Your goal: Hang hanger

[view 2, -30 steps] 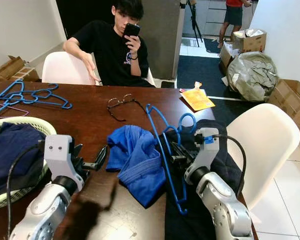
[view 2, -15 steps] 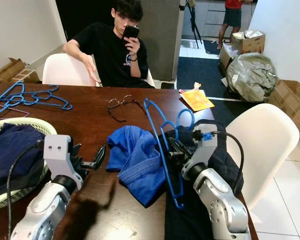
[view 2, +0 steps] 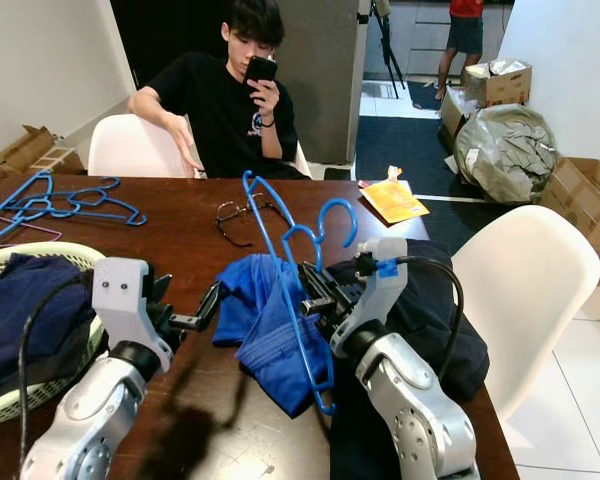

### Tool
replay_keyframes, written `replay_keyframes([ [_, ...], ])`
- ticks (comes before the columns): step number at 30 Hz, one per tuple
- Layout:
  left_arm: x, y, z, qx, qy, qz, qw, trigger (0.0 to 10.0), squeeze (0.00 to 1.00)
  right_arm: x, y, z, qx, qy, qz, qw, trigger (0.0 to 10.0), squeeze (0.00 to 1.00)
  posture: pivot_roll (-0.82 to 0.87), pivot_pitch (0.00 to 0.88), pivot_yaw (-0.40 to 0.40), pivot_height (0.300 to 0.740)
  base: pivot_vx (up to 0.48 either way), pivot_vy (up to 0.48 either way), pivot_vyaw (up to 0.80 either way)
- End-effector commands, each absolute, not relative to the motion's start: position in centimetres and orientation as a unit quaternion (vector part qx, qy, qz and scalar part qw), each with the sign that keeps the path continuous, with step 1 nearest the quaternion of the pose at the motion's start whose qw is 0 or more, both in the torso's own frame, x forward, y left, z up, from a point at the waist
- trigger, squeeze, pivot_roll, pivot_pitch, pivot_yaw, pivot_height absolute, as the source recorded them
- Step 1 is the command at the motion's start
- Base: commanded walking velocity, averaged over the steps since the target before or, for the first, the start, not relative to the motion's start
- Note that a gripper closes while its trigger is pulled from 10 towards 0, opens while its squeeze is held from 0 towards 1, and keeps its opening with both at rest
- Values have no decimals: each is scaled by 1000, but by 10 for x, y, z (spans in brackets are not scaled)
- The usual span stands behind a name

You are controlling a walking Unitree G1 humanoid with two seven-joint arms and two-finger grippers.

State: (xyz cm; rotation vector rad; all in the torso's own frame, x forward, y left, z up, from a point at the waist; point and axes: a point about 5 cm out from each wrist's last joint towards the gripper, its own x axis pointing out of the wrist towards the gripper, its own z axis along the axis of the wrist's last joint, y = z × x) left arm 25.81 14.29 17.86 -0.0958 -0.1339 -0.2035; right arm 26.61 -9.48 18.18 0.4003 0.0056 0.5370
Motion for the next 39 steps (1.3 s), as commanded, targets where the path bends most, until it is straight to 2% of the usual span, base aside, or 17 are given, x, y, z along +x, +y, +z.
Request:
replay_keyframes([
  [1, 257, 138, 195, -57, -88, -113, 988, 10000, 0, 269, -94, 190, 184, -15, 257, 949, 10000, 0, 76, 7, 10, 740, 0, 0, 0],
  [5, 250, 125, 204, -67, -103, -133, 983, 10000, 0, 272, -91, 192, 155, -12, 266, 951, 10000, 0, 89, 0, -5, 740, 0, 0, 0],
  [9, 245, 124, 192, -43, -80, -132, 987, 10000, 0, 263, -82, 194, 129, -5, 296, 947, 10000, 0, 74, 0, -12, 740, 0, 0, 0],
  [15, 241, 128, 190, -47, -76, -126, 988, 10000, 0, 257, -82, 196, 115, -3, 307, 945, 10000, 0, 77, 5, -22, 740, 0, 0, 0],
  [17, 215, 135, 171, -35, -36, -123, 991, 10000, 0, 228, -96, 181, 72, 29, 305, 949, 10000, 0, 62, 24, -33, 740, 0, 0, 0],
  [19, 215, 135, 171, -35, -36, -123, 991, 10000, 0, 228, -96, 181, 72, 29, 305, 949, 10000, 0, 62, 24, -33, 740, 0, 0, 0],
  [20, 205, 136, 168, -39, -24, -125, 991, 10000, 0, 217, -104, 178, 70, 36, 286, 955, 10000, 0, 52, 33, -37, 740, 0, 0, 0],
  [22, 202, 135, 167, -46, -21, -134, 990, 10000, 0, 213, -111, 178, 66, 31, 266, 961, 10000, 0, 47, 42, -37, 740, 0, 0, 0],
  [26, 212, 132, 173, -23, -37, -159, 986, 10000, 0, 221, -119, 184, 67, 8, 222, 973, 10000, 0, 46, 52, -44, 740, 0, 0, 0],
  [27, 222, 138, 175, -1, -47, -143, 989, 10000, 0, 228, -123, 186, 68, 1, 202, 977, 10000, 0, 43, 52, -47, 740, 0, 0, 0],
  [29, 222, 138, 175, -1, -47, -143, 989, 10000, 0, 228, -123, 186, 68, 1, 202, 977, 10000, 0, 43, 52, -47, 740, 0, 0, 0],
  [32, 238, 154, 177, 26, -59, -84, 994, 10000, 0, 240, -132, 190, 75, -8, 165, 983, 10000, 0, 44, 65, -56, 740, 0, 0, 0],
  [39, 241, 152, 177, 31, -57, -61, 996, 10000, 0, 248, -135, 194, 77, -15, 151, 985, 10000, 0, 56, 69, -55, 740, 0, 351, 0],
])
